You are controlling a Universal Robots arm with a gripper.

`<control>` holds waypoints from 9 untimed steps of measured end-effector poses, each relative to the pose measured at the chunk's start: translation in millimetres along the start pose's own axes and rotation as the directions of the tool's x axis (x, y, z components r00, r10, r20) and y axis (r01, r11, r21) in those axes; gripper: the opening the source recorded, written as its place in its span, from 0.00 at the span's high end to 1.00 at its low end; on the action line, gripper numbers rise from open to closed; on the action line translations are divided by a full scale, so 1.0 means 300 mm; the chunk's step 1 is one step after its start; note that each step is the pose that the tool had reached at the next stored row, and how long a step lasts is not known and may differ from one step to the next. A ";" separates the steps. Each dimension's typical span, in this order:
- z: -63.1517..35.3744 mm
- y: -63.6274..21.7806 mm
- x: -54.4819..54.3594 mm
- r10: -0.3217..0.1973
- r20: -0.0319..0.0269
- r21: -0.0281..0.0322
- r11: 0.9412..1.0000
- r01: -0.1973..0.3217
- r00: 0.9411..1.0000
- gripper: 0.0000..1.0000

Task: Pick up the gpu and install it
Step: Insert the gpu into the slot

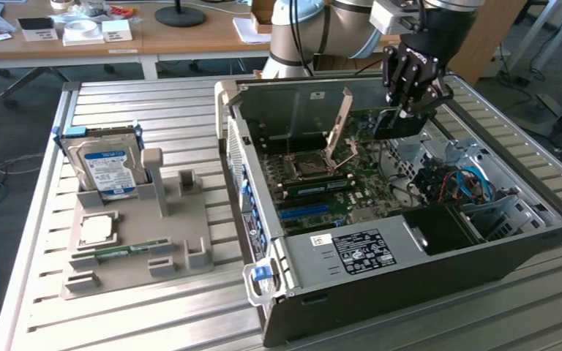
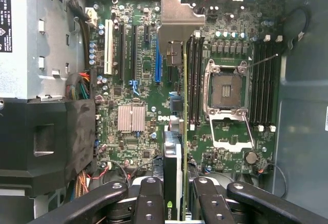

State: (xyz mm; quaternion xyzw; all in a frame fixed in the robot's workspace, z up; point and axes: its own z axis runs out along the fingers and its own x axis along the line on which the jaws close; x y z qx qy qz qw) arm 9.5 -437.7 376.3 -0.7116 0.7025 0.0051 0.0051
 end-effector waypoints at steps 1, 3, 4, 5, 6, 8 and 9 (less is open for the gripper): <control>0.000 0.000 0.000 0.000 0.000 0.000 1.000 0.000 1.000 0.73; 0.000 0.000 0.000 0.000 0.000 0.000 1.000 0.000 1.000 0.73; 0.000 0.000 0.000 0.000 0.000 0.000 1.000 0.000 1.000 0.73; 0.000 0.000 0.000 0.000 0.000 0.000 1.000 0.000 1.000 0.73; 0.002 0.000 0.000 0.000 0.000 0.000 1.000 0.000 1.000 0.73; 0.006 0.000 0.000 0.000 0.000 0.000 1.000 0.000 1.000 0.73; 0.006 0.000 0.000 0.000 0.000 0.000 1.000 0.000 1.000 0.73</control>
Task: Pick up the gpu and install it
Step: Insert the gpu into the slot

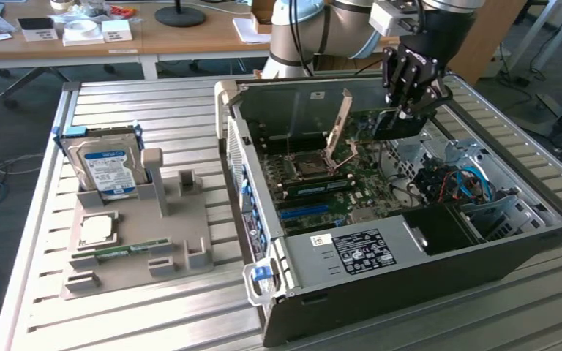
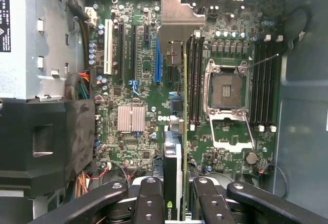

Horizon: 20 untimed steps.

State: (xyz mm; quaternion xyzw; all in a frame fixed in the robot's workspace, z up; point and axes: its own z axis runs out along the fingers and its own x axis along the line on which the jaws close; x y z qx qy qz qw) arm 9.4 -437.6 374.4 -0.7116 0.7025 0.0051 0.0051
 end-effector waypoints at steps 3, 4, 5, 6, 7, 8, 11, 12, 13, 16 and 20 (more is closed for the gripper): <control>0.000 0.000 0.000 0.000 0.000 0.000 1.000 0.000 1.000 0.73; 0.000 0.000 0.000 0.000 0.000 0.000 1.000 0.000 1.000 0.73; 0.000 0.000 0.000 0.000 0.000 0.000 1.000 0.000 1.000 0.73; 0.002 0.000 0.000 0.000 0.000 0.000 1.000 0.000 1.000 0.73; 0.004 0.000 0.000 0.000 0.000 0.000 1.000 0.000 1.000 0.73; 0.006 0.000 0.000 0.000 0.000 0.000 1.000 0.000 1.000 0.73; 0.007 0.000 0.000 0.000 0.000 0.000 1.000 0.000 1.000 0.73; 0.007 0.000 0.000 0.000 0.000 0.000 1.000 0.000 1.000 0.73; 0.007 0.000 0.000 0.000 0.000 0.000 1.000 0.000 1.000 0.73; 0.008 0.000 0.000 0.000 0.000 0.000 1.000 0.000 1.000 0.73; 0.012 0.000 0.000 0.000 0.000 0.000 1.000 0.000 1.000 0.73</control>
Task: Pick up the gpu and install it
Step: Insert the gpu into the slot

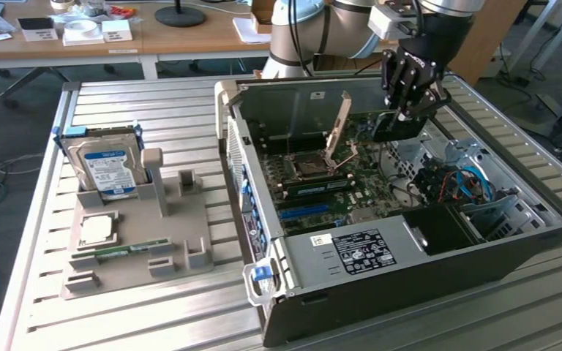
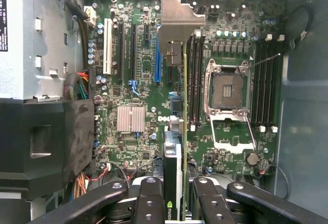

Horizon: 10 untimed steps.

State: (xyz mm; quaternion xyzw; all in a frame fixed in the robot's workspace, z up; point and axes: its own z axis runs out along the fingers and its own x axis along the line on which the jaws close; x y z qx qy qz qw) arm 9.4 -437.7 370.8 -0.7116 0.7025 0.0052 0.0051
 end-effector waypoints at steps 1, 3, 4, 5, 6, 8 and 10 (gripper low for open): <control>0.000 0.000 0.000 0.000 0.000 0.000 1.000 0.000 1.000 0.73; 0.000 0.000 0.000 0.000 0.000 0.000 1.000 0.000 1.000 0.73; 0.001 0.000 0.000 0.000 0.000 0.000 1.000 0.000 1.000 0.73; 0.003 0.000 0.000 0.000 0.000 0.000 1.000 0.000 1.000 0.73; 0.003 0.000 0.000 0.000 0.000 0.000 1.000 0.000 1.000 0.73; 0.003 0.001 0.000 0.000 0.000 0.000 1.000 0.000 1.000 0.73; 0.003 0.006 0.000 0.000 0.000 0.001 1.000 0.000 1.000 0.73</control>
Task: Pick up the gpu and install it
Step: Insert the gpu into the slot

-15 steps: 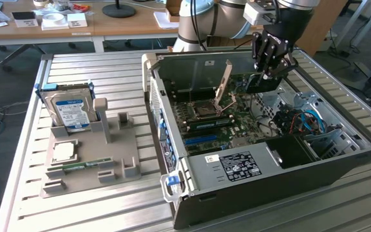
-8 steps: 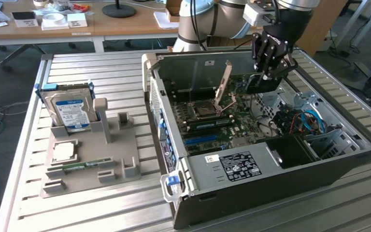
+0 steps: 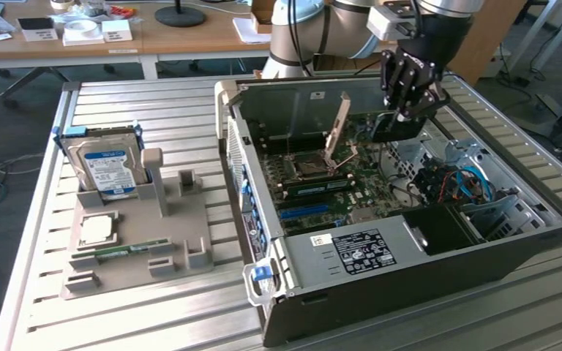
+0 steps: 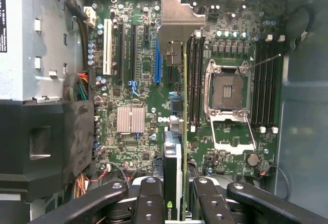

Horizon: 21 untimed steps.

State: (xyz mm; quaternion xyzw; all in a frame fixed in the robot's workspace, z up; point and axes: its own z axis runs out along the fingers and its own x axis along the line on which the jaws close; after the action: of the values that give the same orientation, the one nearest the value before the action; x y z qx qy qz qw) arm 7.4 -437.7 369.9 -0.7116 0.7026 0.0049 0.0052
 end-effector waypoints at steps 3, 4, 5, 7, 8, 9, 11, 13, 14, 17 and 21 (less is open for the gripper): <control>0.001 0.016 0.000 0.000 0.000 0.004 1.000 0.000 1.000 0.73; 0.003 0.022 0.000 0.000 0.000 0.007 1.000 0.000 1.000 0.73; 0.007 0.027 0.000 0.000 0.000 0.011 1.000 0.000 1.000 0.73; 0.012 0.036 0.000 0.000 0.000 0.019 1.000 0.000 1.000 0.73; 0.014 0.039 -0.001 0.000 0.000 0.021 1.000 0.000 1.000 0.73; 0.016 0.043 0.000 0.000 0.000 0.024 1.000 0.000 1.000 0.73; 0.019 0.050 0.000 -0.001 0.000 0.028 1.000 0.001 1.000 0.73; 0.020 0.053 0.000 0.000 0.000 0.028 1.000 0.000 1.000 0.73; 0.022 0.055 -0.001 0.000 0.000 0.028 1.000 0.000 1.000 0.73; 0.024 0.057 0.000 0.012 0.000 0.028 1.000 -0.012 1.000 0.73; 0.025 0.059 0.000 0.026 0.000 0.029 0.999 -0.026 1.000 0.73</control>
State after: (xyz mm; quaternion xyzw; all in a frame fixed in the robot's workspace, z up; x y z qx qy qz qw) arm -10.3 -437.8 362.3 -0.7024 0.7116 -0.0052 0.0151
